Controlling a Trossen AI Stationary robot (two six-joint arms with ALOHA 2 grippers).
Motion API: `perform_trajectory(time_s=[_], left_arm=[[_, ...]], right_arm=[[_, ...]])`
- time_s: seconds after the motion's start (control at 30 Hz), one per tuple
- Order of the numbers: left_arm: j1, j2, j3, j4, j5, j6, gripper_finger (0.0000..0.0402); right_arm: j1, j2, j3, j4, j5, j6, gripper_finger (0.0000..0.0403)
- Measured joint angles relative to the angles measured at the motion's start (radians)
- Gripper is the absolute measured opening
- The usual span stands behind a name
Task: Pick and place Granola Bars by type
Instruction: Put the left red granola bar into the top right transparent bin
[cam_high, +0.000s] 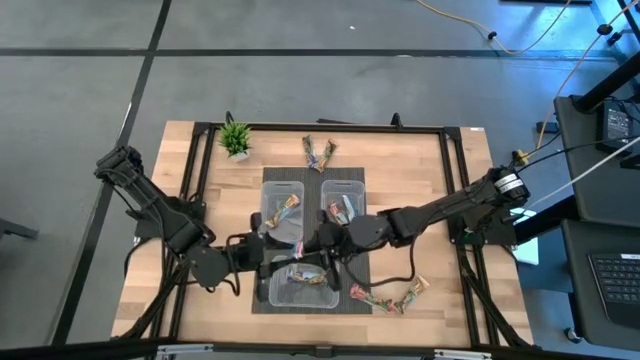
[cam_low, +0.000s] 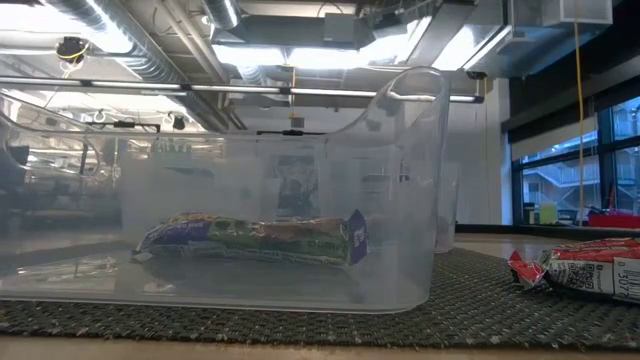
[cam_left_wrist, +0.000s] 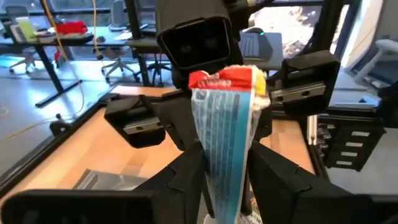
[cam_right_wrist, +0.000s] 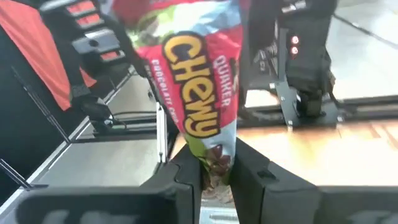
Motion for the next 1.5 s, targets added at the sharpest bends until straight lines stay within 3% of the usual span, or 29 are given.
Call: perform_trajectory(time_s=[0.43,0.63,0.8,1.13,1.5], left_arm=[[0.002,-0.005,0.000,-0.244,-0.185,-0.197,0.0114],[0.026,-0.005,0.000,-0.402,-0.161,-0.374,0.0114],[0.043,-0.005,0.000,-0.461,-0.104,-0.423,0.0114],[0.043,-0.004,0.000,-0.460,-0.047,-0.408,0.0113],[0.043,-0.003,0.000,-0.460,-0.049,-0.407,0.0111]], right_arm=[[-0.067,0.002,-0.002,-0.433,0.008,0.237,0.0065],[-0.151,0.002,-0.002,-0.696,0.125,0.401,0.0073],[-0.225,0.003,-0.002,-0.870,0.164,0.511,0.0074],[-0.262,0.008,-0.145,-0.789,0.137,0.562,0.0075],[-0.272,0.008,-0.155,-0.770,0.050,0.540,0.0097]])
